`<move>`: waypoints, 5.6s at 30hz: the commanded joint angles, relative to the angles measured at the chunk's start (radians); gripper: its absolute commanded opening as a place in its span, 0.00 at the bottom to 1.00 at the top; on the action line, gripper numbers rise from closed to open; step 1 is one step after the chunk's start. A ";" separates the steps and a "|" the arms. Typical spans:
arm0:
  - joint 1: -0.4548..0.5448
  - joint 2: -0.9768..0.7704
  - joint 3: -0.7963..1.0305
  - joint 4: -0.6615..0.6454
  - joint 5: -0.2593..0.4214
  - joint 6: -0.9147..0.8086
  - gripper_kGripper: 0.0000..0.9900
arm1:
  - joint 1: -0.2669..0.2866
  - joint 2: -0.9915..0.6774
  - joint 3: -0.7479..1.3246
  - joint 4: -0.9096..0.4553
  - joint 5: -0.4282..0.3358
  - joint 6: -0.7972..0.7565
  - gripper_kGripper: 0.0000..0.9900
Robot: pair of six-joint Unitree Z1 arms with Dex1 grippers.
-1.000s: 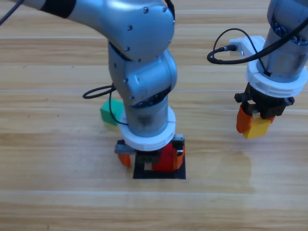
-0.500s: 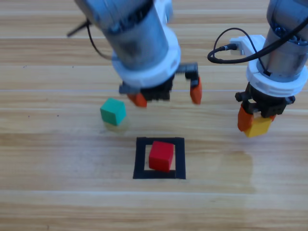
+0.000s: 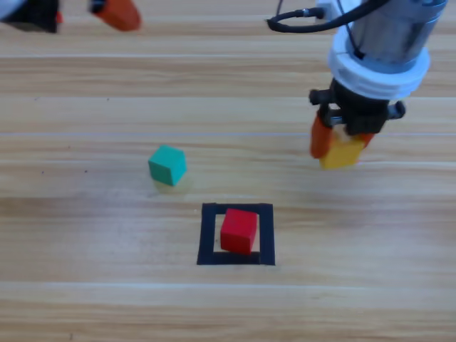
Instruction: Stack the blocks in the rectangular block: red at the bottom, yellow in the middle, green on top
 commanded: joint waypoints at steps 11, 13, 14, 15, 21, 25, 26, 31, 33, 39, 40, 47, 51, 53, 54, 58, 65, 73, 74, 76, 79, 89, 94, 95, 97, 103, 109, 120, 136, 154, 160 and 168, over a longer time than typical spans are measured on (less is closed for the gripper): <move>0.457 -0.059 0.170 -0.204 -0.712 0.466 1.00 | 0.099 0.189 -0.179 0.015 0.069 0.162 0.23; 0.504 -0.059 0.173 -0.241 -0.764 0.478 1.00 | 0.108 0.200 -0.186 0.015 0.041 0.171 0.23; 0.514 -0.056 0.173 -0.253 -0.772 0.481 1.00 | 0.117 0.205 -0.190 0.015 0.037 0.171 0.23; 0.524 -0.050 0.170 -0.253 -0.772 0.498 1.00 | 0.129 0.211 -0.192 0.015 0.026 0.172 0.23; 0.601 -0.060 0.195 -0.256 -0.775 0.552 1.00 | 0.194 0.226 -0.250 0.042 -0.063 0.220 0.23; 0.623 -0.062 0.202 -0.236 -0.783 0.541 1.00 | 0.220 0.243 -0.252 0.045 -0.049 0.270 0.23; 0.623 -0.054 0.193 -0.221 -0.787 0.531 1.00 | 0.224 0.251 -0.253 0.050 -0.026 0.287 0.23; 0.623 0.006 0.170 -0.164 -0.807 0.535 1.00 | 0.246 0.309 -0.308 0.108 -0.023 0.487 0.24; 0.623 0.016 0.167 -0.158 -0.809 0.541 1.00 | 0.253 0.332 -0.347 0.136 -0.023 0.547 0.24; 0.623 0.026 0.150 -0.124 -0.815 0.554 1.00 | 0.255 0.367 -0.379 0.156 -0.028 0.666 0.24; 0.623 0.024 0.152 -0.124 -0.815 0.554 1.00 | 0.255 0.372 -0.384 0.159 -0.029 0.682 0.24; 0.623 0.024 0.162 -0.124 -0.815 0.549 1.00 | 0.255 0.407 -0.423 0.179 -0.029 0.731 0.24; 0.623 0.029 0.164 -0.124 -0.815 0.549 1.00 | 0.253 0.429 -0.440 0.180 -0.026 0.735 0.24; 0.623 0.029 0.165 -0.124 -0.813 0.549 1.00 | 0.253 0.444 -0.457 0.191 -0.028 0.735 0.24; 0.623 0.029 0.165 -0.124 -0.813 0.549 1.00 | 0.253 0.448 -0.462 0.193 -0.029 0.735 0.24; 0.623 0.029 0.170 -0.126 -0.810 0.549 1.00 | 0.249 0.456 -0.468 0.196 -0.029 0.734 0.24; 0.623 0.029 0.173 -0.126 -0.807 0.549 1.00 | 0.240 0.471 -0.474 0.196 -0.029 0.729 0.24; 0.623 0.027 0.182 -0.131 -0.803 0.550 1.00 | 0.230 0.473 -0.474 0.202 -0.029 0.715 0.67; 0.623 0.027 0.182 -0.131 -0.803 0.550 1.00 | 0.229 0.473 -0.474 0.202 -0.029 0.712 0.84; 0.623 0.027 0.184 -0.131 -0.801 0.549 1.00 | 0.227 0.462 -0.479 0.208 -0.043 0.706 1.00; 0.623 0.026 0.185 -0.131 -0.800 0.547 1.00 | 0.227 0.444 -0.512 0.212 -0.057 0.659 1.00; 0.623 0.062 0.080 -0.085 -0.746 0.538 1.00 | 0.237 0.183 -0.634 0.237 -0.238 0.312 1.00; 0.623 0.151 -0.075 0.004 -0.691 0.541 1.00 | 0.237 0.067 -0.523 0.235 -0.301 0.043 1.00; 0.621 0.176 -0.114 0.032 -0.675 0.540 1.00 | 0.237 0.050 -0.494 0.235 -0.305 0.016 1.00; 0.603 0.246 -0.212 0.104 -0.657 0.540 1.00 | 0.227 0.002 -0.403 0.208 -0.304 -0.030 1.00; 0.452 0.417 -0.350 0.181 -0.522 0.560 1.00 | 0.074 -0.556 0.653 -0.791 0.026 -0.274 0.99; 0.294 0.604 -0.399 0.215 -0.353 0.495 0.99 | 0.082 -0.641 0.776 -0.835 0.078 -0.452 0.99; 0.165 0.710 -0.410 0.213 -0.270 0.357 0.98 | 0.083 -0.886 0.887 -0.805 0.281 -0.745 0.99; 0.161 0.785 -0.367 0.213 -0.203 0.259 0.98 | 0.082 -0.863 0.940 -0.806 0.386 -0.852 0.99; 0.150 0.805 -0.316 0.184 -0.203 0.253 0.98 | 0.082 -0.763 0.928 -0.769 0.429 -0.889 1.00; 0.147 0.806 -0.293 0.167 -0.203 0.254 0.98 | 0.082 -0.739 0.925 -0.768 0.429 -0.892 0.99; 0.145 0.814 -0.286 0.155 -0.203 0.256 0.94 | 0.083 -0.739 0.923 -0.765 0.429 -0.892 0.99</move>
